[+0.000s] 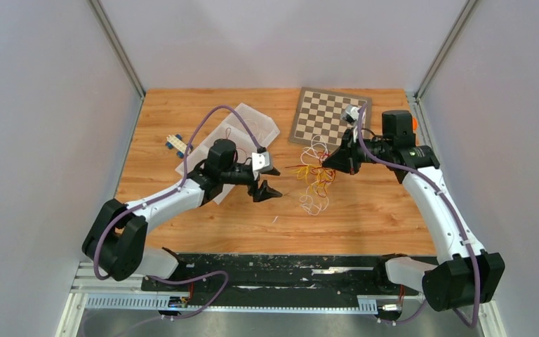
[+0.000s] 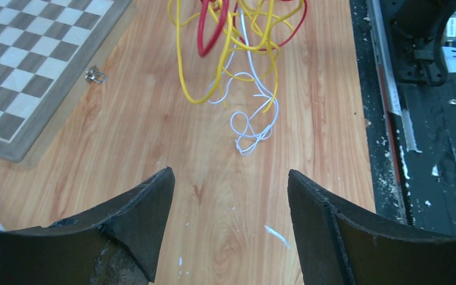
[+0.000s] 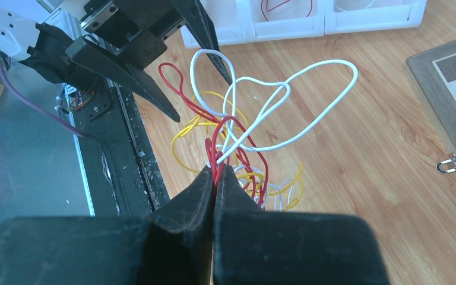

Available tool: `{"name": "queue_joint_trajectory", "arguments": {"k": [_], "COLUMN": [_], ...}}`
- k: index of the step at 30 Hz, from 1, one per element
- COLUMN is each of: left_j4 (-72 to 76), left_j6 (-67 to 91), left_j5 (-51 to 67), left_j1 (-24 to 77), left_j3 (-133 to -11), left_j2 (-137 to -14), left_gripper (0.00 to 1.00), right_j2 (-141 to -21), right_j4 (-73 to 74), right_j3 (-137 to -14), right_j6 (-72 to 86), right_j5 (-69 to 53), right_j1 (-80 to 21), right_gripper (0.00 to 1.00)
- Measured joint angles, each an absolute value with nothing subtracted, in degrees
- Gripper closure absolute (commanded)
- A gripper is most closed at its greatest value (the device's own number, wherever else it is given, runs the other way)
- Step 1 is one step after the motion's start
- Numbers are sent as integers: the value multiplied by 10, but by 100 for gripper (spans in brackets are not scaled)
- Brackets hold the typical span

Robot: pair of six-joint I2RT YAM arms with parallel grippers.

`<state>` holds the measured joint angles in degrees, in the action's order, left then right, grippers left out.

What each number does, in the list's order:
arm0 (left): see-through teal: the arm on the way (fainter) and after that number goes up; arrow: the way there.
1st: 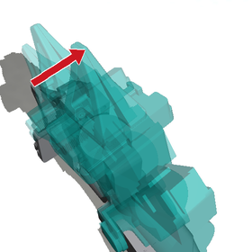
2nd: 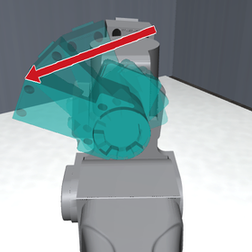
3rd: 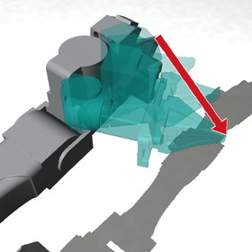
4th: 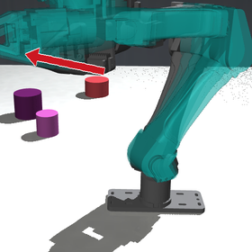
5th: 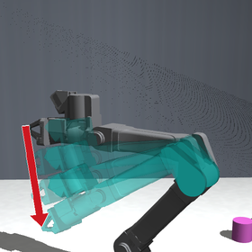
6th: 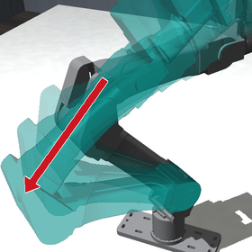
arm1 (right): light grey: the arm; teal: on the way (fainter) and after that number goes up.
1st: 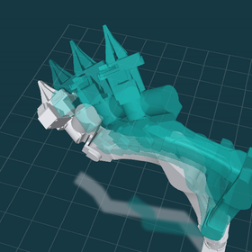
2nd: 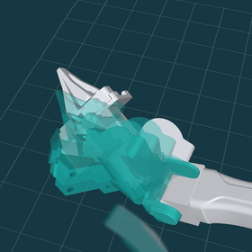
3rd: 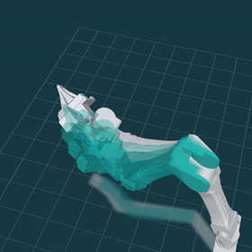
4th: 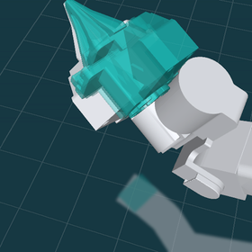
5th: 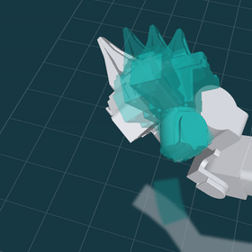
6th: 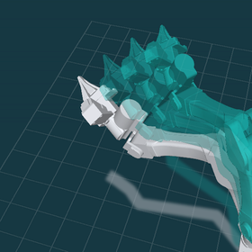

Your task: Untangle the cables

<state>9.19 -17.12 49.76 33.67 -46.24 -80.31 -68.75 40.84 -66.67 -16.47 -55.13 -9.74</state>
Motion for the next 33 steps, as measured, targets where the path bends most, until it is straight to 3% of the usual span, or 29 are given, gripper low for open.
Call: {"name": "queue_joint_trajectory", "arguments": {"k": [16,20,21,23,33], "left_j4": [281,296,297,296,211], "left_j6": [-179,-184,-185,-185,-199], "left_j5": [394,388,387,387,362], "left_j1": [390,396,396,398,394], "left_j3": [-419,-420,-420,-420,-412], "left_j2": [-775,-776,-777,-778,-724], "left_gripper": [55,78,90,100,100], "right_j2": [-674,-674,-674,-674,-674], "right_j4": [399,398,398,396,392], "right_j3": [-660,-655,-655,-655,-652], "right_j6": [-145,-141,-141,-138,-133], "right_j5": [-553,-554,-554,-553,-494], "right_j1": [-97,-97,-97,-97,-87], "right_gripper": [100,100,100,100,100]}}
